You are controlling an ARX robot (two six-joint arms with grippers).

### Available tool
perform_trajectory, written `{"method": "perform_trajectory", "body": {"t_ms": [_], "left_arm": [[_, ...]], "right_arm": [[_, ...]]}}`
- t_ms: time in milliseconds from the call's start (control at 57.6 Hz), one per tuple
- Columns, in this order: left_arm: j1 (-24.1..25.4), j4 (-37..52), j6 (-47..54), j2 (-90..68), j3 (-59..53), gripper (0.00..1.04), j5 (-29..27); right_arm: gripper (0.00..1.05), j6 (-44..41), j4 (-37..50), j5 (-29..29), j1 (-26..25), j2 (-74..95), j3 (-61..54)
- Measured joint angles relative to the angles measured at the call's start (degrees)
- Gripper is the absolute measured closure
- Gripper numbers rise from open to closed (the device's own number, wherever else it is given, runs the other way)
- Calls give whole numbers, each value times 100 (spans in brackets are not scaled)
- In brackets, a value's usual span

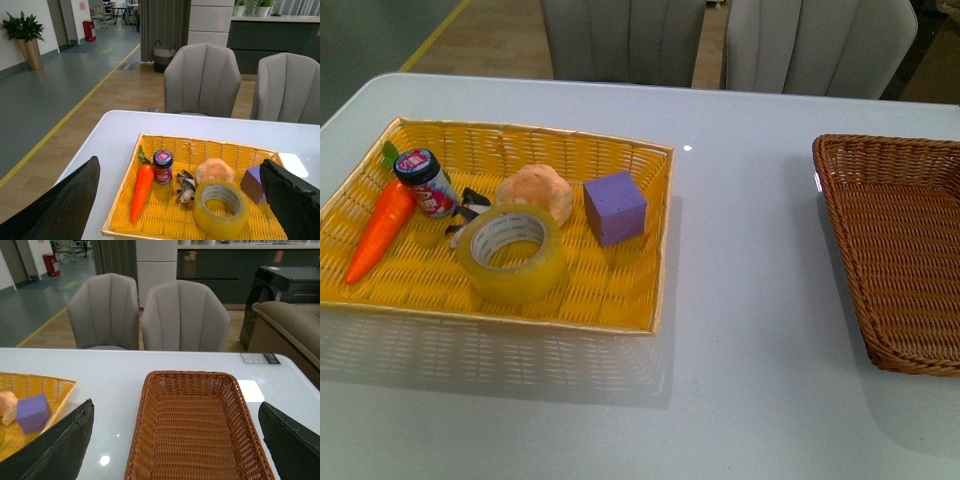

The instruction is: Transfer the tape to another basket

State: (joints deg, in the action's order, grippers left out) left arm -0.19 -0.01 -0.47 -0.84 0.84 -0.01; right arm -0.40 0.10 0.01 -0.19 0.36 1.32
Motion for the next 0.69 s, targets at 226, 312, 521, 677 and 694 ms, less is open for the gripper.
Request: {"method": "perform_trajectory", "body": {"t_ms": [226,312,521,677,694], "left_arm": [[0,0,0,-2,0,9,2],[0,0,0,-2,0,9,2],[0,0,0,0,0,9,0],[0,0,0,0,0,9,2],[0,0,0,-2,0,9,2]], "right_arm": [[9,0,0,0,0,0,0],[9,0,0,0,0,0,0],[9,0,0,0,-2,0,0],[9,0,0,0,0,0,0],[9,0,0,0,-2,0,0]]}}
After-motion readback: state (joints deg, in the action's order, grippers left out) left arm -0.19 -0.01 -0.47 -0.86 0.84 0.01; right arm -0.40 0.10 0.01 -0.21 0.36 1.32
